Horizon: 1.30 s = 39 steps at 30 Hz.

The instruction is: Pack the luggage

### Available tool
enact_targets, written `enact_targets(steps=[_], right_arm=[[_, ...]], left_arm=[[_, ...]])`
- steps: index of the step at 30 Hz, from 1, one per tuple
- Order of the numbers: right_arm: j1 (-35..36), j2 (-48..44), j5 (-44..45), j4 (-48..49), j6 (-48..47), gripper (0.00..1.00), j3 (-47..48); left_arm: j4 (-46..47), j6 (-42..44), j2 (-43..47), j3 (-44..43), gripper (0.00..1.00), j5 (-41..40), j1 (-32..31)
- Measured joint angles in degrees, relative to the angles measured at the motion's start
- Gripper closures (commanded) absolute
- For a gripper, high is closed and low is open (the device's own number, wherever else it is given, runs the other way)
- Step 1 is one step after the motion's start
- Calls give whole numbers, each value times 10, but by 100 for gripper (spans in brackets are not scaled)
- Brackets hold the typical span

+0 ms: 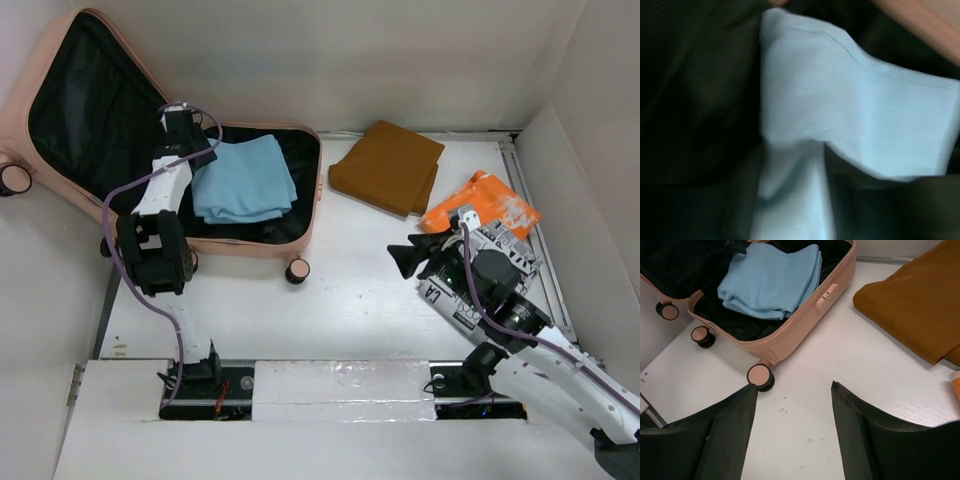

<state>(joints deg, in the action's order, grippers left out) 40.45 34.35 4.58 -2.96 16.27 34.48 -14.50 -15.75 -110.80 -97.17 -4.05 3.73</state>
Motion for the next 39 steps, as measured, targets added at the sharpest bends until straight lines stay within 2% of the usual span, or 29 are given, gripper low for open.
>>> enact_targets(steps=[1,2,3,4,7,10,11,12,14,15,16,19,20,22,24,25,28,30,33,37,39], right_arm=[[0,-3,2,0,0,31,-2],[0,-3,2,1,0,31,-3],[0,-2,4,1,0,31,-4],[0,-1,4,1,0,31,-5],[0,7,4,2,1,31,-5],[0,11,4,2,2,36,-5],[0,10,4,2,2,39,-5],[0,7,4,0,2,51,-4],[0,1,8,-9,3,63,4],[0,-2,14,-20,3,68,14],[0,-5,21,-31,3,68,28],[0,-21,43,-62,5,68,83],[0,-27,49,-70,4,66,105],[0,-37,59,-78,2,59,147],[0,-47,65,-81,0,54,179],[0,-52,68,-82,-2,51,192],[0,-56,72,-84,-5,50,201],[0,-55,71,-97,-7,47,198],[0,-55,69,-114,-8,47,188],[0,-55,64,-127,-9,46,176],[0,-56,61,-131,-10,46,170]], left_arm=[[-5,-9,-9,2,28,-21,4],[-10,-18,-14,5,28,-40,8],[-13,-32,-14,11,22,-58,9],[-17,-39,-11,15,0,-76,8],[-11,-75,22,31,0,-117,-12],[11,-105,87,50,4,-149,-65],[25,-112,114,59,4,-164,-95],[38,-117,139,65,5,-184,-135],[68,-126,174,69,7,-219,-237],[86,-132,180,69,7,-234,-297],[102,-142,180,68,9,-242,-350],[116,-187,130,47,12,-245,-473],[114,-204,99,30,12,-244,-495],[96,-240,17,-22,19,-246,-518],[80,-272,-69,-83,35,-251,-527],[69,-294,-111,-112,50,-253,-529],[55,-350,-195,-154,60,-253,-533],[45,-387,-225,-154,55,-253,-532],[41,-438,-250,-154,38,-236,-522],[42,-499,-255,-154,23,-217,-497],[43,-521,-255,-153,21,-216,-485]])
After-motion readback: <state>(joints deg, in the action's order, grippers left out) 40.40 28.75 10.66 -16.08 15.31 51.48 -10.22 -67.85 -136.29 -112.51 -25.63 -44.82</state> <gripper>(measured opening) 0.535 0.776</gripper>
